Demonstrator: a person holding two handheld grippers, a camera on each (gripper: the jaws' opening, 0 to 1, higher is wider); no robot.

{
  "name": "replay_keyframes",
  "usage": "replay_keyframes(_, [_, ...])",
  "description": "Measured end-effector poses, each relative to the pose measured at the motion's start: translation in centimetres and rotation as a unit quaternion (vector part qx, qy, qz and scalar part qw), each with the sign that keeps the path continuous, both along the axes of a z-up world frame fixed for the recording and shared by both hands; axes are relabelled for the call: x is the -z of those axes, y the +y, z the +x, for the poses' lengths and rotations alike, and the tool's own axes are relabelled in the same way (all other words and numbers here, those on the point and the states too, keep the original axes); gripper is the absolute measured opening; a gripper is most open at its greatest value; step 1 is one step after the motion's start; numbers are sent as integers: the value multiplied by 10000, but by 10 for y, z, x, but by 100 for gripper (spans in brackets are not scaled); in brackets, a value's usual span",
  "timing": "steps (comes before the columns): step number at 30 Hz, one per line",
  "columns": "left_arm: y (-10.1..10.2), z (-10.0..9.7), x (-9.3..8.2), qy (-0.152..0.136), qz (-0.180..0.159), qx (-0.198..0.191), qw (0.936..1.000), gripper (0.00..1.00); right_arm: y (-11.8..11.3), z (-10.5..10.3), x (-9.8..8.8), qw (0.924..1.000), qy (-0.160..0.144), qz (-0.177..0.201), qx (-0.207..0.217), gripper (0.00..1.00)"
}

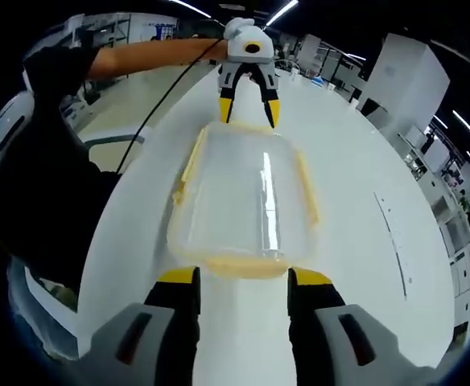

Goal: Snap each plastic latch of the storage box into its locked position after aligning the lid with the box until every specified latch is closed and the lid sits flush.

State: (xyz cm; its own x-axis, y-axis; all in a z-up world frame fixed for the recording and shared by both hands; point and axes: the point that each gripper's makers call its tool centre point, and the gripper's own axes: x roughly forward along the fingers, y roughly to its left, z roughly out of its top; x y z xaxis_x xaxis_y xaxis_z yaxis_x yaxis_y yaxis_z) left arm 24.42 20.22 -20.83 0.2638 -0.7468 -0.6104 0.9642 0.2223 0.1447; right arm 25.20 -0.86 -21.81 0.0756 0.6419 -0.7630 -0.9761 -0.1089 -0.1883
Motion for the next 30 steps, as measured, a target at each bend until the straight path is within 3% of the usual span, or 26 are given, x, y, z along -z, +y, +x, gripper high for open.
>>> replay_keyframes(4, [1, 10, -16, -8, -481, -296, 9984, 47, 0, -8, -1, 9991, 157, 375, 99, 46])
replay_keyframes(6, [-7, 13, -32, 254, -1140, -504, 9919, 47, 1, -11, -2, 9977, 205, 620, 187, 48])
replay_keyframes(8, [-6, 23, -35, 259, -1284, -781, 9883, 47, 2, -9, -6, 9959, 222, 826, 308, 50])
replay_keyframes(10, [-8, 28, -34, 631, -1527, -1011, 9811, 46, 1, -9, -1, 9954, 148, 860, 401, 51])
replay_keyframes(13, [-12, 30, -34, 723, -1771, -975, 9767, 48, 0, -12, 0, 9930, 122, 1062, 499, 51])
replay_keyframes(15, [-13, 36, -34, 883, -1967, -1171, 9694, 51, 0, -16, 0, 9916, 113, 1164, 549, 52])
replay_keyframes(22, [-22, 46, -22, 1302, -2118, -1645, 9545, 61, 9, -22, -2, 9863, 29, 1476, 738, 57])
replay_keyframes(25, [-28, 47, -18, 1677, -2304, -1838, 9407, 69, 8, -15, 2, 9873, -317, 1317, 835, 58])
replay_keyframes(28, [-35, 50, -15, 2182, -2659, -2171, 9135, 74, 12, -21, 6, 9861, -456, 1314, 914, 63])
replay_keyframes(30, [-44, 46, -16, 2298, -2847, -2179, 9048, 74, 15, -21, 8, 9838, -564, 1359, 1023, 65])
